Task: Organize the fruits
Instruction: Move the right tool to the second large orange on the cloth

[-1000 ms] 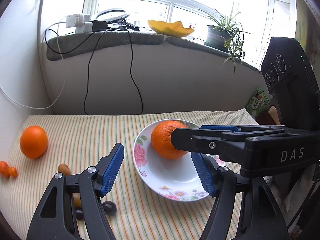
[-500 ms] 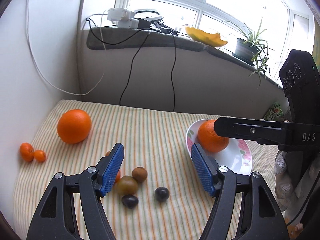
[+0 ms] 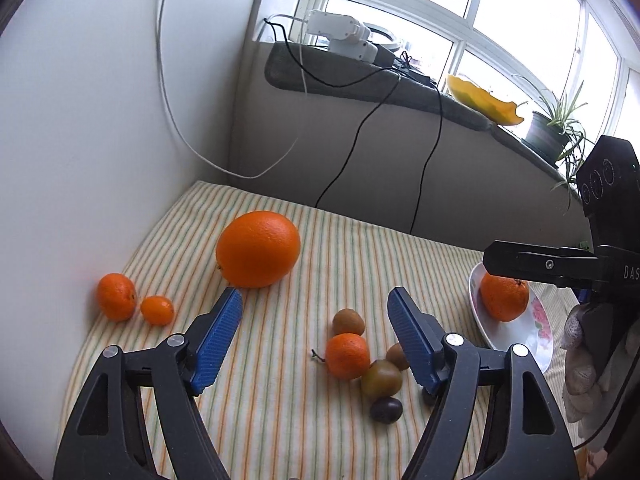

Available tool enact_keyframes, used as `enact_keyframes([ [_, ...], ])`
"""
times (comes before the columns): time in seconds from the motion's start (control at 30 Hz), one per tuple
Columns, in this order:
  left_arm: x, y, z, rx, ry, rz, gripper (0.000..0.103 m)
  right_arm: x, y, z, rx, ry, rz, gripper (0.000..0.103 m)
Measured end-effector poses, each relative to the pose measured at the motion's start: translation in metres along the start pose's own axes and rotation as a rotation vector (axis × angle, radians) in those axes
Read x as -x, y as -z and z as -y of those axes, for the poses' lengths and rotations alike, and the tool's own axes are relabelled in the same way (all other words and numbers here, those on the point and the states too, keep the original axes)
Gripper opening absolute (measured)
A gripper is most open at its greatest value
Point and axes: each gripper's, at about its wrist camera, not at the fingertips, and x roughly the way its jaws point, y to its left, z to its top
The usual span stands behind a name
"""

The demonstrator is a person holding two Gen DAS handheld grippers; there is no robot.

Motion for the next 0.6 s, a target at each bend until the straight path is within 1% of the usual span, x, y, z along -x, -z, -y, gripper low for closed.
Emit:
enact_keyframes([
  [0.13, -0.008, -0.007, -0.02, 0.041, 0.007, -0.006, 0.077, -0.022, -0.01, -0.011, 0.018, 0.0, -0.02, 0.095],
  [0.3, -0.023, -0.013, -0.038, 0.08, 0.01, -0.021, 0.078, -0.051, -0.024, -0.019, 0.002, -0.026, -0.055, 0.095],
  [0.6, -0.045, -0.015, -0.057, 0.125, 0.028, -0.039, 0.077, -0.096, -0.038, -0.019, -0.087, -0.074, -0.103, 0.095],
])
